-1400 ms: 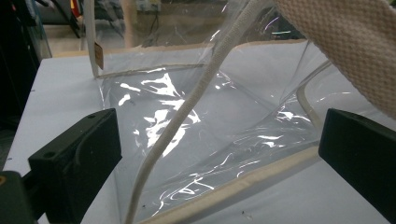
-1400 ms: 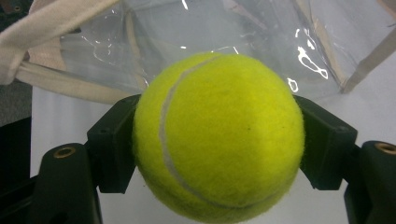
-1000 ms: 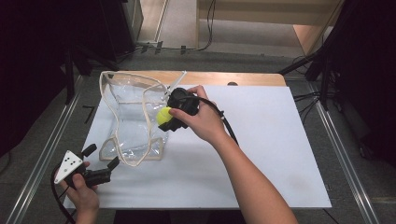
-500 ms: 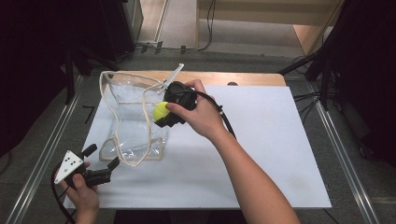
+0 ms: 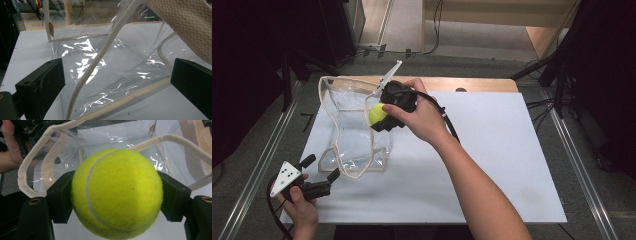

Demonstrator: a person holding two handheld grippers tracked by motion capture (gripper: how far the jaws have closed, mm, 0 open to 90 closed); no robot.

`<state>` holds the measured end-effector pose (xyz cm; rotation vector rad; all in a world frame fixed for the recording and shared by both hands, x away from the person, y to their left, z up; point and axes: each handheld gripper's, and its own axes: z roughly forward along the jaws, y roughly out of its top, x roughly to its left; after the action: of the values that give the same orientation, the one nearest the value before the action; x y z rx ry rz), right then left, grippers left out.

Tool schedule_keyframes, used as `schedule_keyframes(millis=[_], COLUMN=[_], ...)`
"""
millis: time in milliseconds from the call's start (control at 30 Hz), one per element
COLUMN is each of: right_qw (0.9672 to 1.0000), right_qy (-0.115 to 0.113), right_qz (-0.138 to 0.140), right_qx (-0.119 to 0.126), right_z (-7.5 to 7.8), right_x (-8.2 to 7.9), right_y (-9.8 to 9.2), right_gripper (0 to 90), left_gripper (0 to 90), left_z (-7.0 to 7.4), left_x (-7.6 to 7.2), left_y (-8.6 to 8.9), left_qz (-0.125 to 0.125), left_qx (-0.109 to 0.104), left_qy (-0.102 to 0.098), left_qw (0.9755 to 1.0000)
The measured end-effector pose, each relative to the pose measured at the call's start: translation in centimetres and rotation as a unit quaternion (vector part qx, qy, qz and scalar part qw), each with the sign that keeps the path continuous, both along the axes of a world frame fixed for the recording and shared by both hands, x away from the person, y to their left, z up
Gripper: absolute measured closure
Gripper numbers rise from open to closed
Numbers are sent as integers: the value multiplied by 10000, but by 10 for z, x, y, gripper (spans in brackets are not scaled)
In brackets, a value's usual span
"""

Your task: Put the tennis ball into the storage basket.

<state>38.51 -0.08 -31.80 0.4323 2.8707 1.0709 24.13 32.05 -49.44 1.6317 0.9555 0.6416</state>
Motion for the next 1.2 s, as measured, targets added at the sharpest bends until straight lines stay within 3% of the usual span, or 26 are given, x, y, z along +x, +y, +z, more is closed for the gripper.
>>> schedule_keyframes(millis=[367, 633, 1200], right_qw=[9999, 9997, 9989], right_qy=[-85, -75, -88], right_qz=[115, 214, 443], right_qx=[9, 96, 97], right_z=[12, 14, 14], right_x=[0, 0, -2], right_y=[14, 27, 51], right_gripper=[233, 233, 233], left_gripper=[0, 0, 0], left_z=[0, 0, 0], left_x=[0, 1, 1], left_y=[0, -2, 0], left_qz=[7, 7, 24], left_qx=[4, 84, 7], left_qy=[0, 14, 37], left_qw=[10000, 10000, 10000])
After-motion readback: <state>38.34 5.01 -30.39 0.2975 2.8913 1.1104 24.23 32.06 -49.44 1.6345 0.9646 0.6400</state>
